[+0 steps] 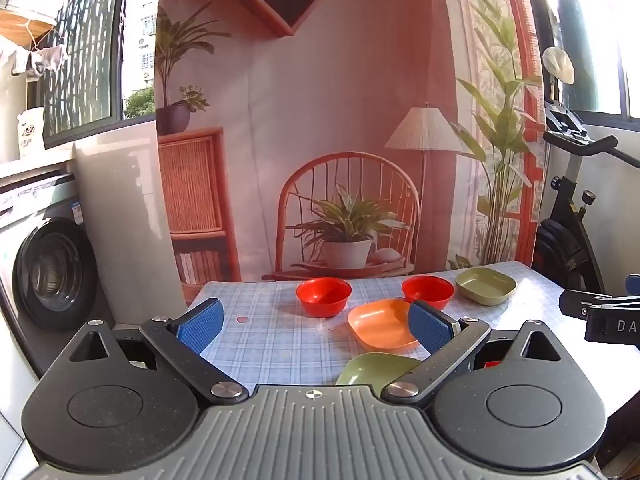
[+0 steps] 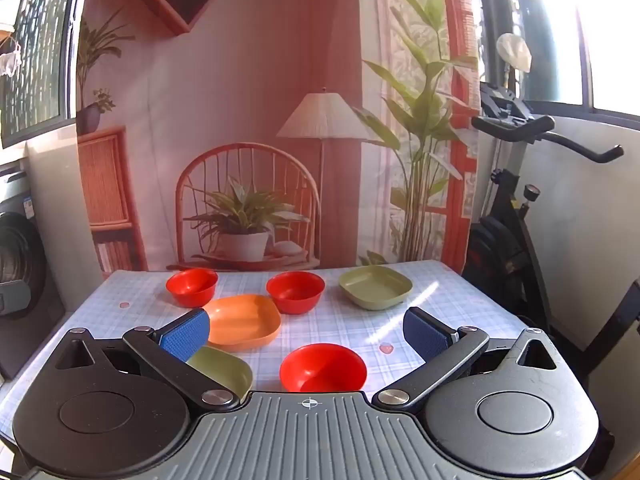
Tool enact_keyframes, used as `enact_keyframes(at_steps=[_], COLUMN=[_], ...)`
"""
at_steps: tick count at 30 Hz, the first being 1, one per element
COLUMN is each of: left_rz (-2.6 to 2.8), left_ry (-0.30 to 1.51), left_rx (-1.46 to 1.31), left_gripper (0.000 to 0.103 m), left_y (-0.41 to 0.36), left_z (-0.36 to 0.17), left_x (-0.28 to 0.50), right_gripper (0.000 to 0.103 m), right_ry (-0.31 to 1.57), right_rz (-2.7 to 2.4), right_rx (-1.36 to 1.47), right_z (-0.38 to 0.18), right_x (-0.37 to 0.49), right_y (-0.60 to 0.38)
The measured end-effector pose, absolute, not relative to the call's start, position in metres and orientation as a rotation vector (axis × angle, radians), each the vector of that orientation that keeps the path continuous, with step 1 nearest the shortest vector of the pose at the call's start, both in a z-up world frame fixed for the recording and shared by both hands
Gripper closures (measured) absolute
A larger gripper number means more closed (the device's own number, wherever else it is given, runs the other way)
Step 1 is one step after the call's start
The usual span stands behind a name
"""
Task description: Organize plates and bowls
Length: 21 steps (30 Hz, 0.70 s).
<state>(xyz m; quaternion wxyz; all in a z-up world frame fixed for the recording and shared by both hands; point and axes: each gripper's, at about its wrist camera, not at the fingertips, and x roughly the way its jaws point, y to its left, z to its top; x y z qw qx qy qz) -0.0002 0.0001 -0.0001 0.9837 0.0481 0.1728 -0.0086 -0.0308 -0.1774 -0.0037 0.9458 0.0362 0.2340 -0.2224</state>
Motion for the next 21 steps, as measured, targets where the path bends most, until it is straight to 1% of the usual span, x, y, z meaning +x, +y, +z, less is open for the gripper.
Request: enact_keyframes(at_steps=[11, 21], left_rz=[-0.021, -0.024], left_ry=[0.354, 0.352], left_rx=[0.094, 0.087], left_gripper=[0.003, 0.003], left_y=[-0.0008, 0.0020], left_z=[0.0078, 0.0019], left_x=[0.0010, 0.0010], right_gripper=[0.000, 0.000], right_ry=[0.482, 0.489], right_rz=[-0.463, -0.469], right_rx=[0.067, 0.075], right_z=[-0.0054, -0.0094], right_x=[-0.0329, -0.0281], right_y=[-0.1824, -0.1807])
